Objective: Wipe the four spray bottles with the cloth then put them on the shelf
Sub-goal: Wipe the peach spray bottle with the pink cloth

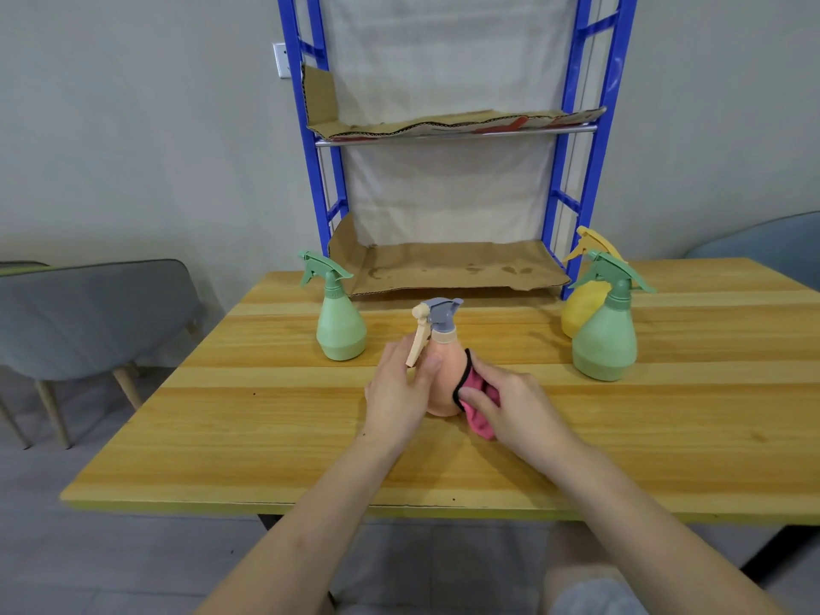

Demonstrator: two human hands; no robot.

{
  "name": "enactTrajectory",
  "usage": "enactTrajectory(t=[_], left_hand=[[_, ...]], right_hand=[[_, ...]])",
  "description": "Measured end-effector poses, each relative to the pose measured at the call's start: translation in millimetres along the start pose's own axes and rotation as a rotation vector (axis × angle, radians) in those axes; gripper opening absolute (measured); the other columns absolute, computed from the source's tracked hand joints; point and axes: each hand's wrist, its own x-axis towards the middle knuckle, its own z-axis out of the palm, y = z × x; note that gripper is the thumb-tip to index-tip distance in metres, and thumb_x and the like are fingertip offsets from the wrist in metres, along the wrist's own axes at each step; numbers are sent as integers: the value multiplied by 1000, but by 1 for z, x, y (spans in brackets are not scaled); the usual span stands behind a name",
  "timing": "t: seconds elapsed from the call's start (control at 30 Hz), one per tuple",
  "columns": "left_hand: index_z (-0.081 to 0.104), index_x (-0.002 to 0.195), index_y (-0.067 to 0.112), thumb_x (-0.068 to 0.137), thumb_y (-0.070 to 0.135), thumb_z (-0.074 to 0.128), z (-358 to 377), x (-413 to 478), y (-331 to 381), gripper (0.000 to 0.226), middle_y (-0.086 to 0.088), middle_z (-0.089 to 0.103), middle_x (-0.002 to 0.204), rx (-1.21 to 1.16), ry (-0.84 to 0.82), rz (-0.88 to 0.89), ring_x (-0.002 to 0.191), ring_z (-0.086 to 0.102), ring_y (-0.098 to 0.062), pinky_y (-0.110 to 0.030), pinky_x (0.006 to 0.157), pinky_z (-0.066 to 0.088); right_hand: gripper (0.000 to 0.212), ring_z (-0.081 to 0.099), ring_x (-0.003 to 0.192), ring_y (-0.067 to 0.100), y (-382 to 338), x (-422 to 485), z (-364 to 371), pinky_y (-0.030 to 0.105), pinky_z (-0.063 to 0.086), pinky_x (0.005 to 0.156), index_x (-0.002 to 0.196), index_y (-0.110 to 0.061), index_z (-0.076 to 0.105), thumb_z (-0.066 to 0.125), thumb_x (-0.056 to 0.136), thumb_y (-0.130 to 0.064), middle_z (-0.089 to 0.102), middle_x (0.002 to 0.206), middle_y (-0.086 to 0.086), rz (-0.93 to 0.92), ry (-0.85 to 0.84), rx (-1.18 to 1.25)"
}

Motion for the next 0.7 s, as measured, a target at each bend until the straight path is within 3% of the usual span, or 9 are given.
enactTrajectory(t=[0.13, 0.27, 0.33, 0.4, 0.47, 0.6, 0.7], left_hand=[[45, 98, 81, 81, 71, 51, 1, 1, -3, 20, 12, 62, 116, -60, 7, 8, 110, 62, -10, -52, 100, 52], [51, 108, 72, 85, 75, 52, 3, 4, -10, 23, 18, 59, 115, -58, 14, 11, 113, 61, -6, -52, 104, 49], [50, 121, 65, 89, 67, 52, 4, 3, -13, 33, 22, 54, 115, -32, 10, 11, 115, 59, -6, -52, 107, 47], [54, 129, 56, 95, 54, 57, 5, 3, -15, 33, 24, 51, 115, -35, 12, 15, 114, 58, -7, -53, 106, 47], [56, 137, 43, 99, 47, 58, 6, 3, -15, 38, 20, 52, 117, -36, 4, 10, 114, 59, -8, -51, 104, 50], [52, 133, 49, 90, 60, 54, 6, 1, -14, 45, 17, 60, 124, -81, 6, 8, 117, 60, -4, -50, 102, 53], [53, 131, 51, 91, 65, 52, 5, 4, -15, 43, 17, 63, 128, -82, -27, 17, 122, 59, -5, -50, 106, 49]], right_hand=[[60, 64, 89, 12, -12, 7, -1, 23, 46, 78, 151, -23, 50, 70, 96, -33, 76, 110, -1, -15, 46, -10], [57, 43, 79, -1, -26, 18, 2, 7, 33, 70, 150, -22, 54, 71, 96, -25, 76, 109, 3, -58, 129, 52], [61, 50, 82, 5, -21, 12, 6, 10, 35, 73, 154, -22, 48, 70, 97, -26, 75, 113, 5, -47, 106, 35], [63, 66, 96, 20, -11, 3, 4, 19, 44, 79, 155, -22, 44, 69, 98, -27, 74, 118, 6, -11, 44, 35], [62, 70, 92, 23, -6, -1, 1, 13, 47, 73, 155, -21, 45, 69, 98, -26, 77, 109, 7, 24, -7, 53], [61, 61, 84, 19, -11, 5, 0, 20, 37, 71, 153, -24, 49, 71, 95, -31, 72, 96, -2, -5, 31, -40], [60, 49, 79, 7, -24, 14, 2, 20, 33, 70, 151, -28, 50, 71, 95, -27, 67, 93, -9, -33, 114, 39]])
